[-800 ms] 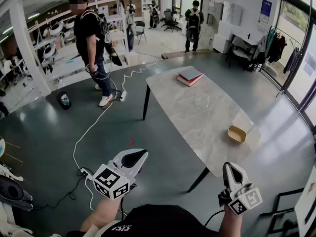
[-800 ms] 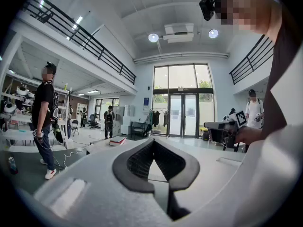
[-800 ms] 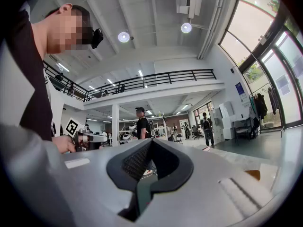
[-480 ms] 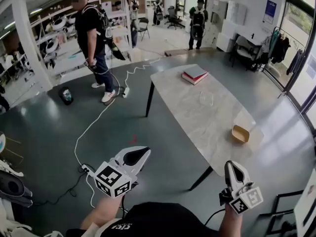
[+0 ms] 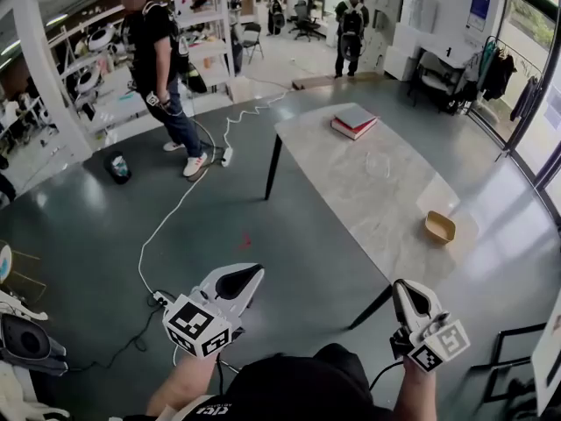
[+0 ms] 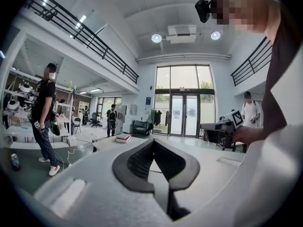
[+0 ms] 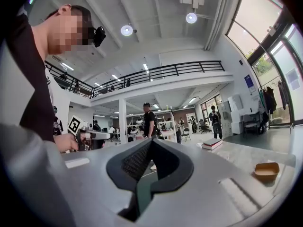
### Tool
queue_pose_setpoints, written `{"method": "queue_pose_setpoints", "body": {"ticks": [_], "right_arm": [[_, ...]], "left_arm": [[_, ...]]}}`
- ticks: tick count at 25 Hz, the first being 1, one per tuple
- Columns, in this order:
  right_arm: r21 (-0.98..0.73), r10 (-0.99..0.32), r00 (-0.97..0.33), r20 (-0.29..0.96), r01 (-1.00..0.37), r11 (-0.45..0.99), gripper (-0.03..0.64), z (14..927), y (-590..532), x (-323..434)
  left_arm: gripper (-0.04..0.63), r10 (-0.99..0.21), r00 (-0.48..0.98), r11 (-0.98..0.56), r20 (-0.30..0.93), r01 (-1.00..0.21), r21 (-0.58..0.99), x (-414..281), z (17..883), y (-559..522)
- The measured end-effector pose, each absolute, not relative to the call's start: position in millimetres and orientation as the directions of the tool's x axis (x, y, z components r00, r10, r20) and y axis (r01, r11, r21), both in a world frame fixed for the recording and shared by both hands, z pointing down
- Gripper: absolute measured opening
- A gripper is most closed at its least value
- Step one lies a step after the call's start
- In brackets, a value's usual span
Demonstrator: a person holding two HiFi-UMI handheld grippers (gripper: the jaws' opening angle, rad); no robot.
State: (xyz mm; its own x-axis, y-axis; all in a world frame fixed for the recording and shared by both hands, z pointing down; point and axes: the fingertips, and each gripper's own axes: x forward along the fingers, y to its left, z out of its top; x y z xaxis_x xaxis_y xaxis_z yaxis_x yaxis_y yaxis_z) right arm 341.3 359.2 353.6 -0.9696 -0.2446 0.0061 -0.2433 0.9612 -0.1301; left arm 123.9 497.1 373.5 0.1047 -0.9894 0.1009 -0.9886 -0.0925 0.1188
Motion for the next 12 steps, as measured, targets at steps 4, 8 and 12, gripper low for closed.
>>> {"method": "queue_pose_setpoints", "body": {"ticks": [4, 8, 12], "right_arm": [[-0.178, -0.242, -0.97, 0.009, -0.239, 0.954, 0.003, 362.1, 358.4, 329.1], [-0.19, -0.236, -0.972, 0.016, -0.234, 0.953, 0.003, 368.9, 334.9, 314.5], [-0.19, -0.201, -0.979, 0.033, -0.204, 0.96, 0.003, 382.6, 310.0, 290.9]], "left_arm": [[-0.002, -0.989, 0.092, -0.076, 0.112, -0.986, 0.146, 111.2, 384.5, 502.8], [-0.002, -0.988, 0.072, -0.049, 0.136, -0.986, 0.162, 96.0, 397.2, 490.2], [-0.002, -0.986, 0.06, -0.033, 0.157, -0.985, 0.169, 80.5, 409.6, 468.6]]}}
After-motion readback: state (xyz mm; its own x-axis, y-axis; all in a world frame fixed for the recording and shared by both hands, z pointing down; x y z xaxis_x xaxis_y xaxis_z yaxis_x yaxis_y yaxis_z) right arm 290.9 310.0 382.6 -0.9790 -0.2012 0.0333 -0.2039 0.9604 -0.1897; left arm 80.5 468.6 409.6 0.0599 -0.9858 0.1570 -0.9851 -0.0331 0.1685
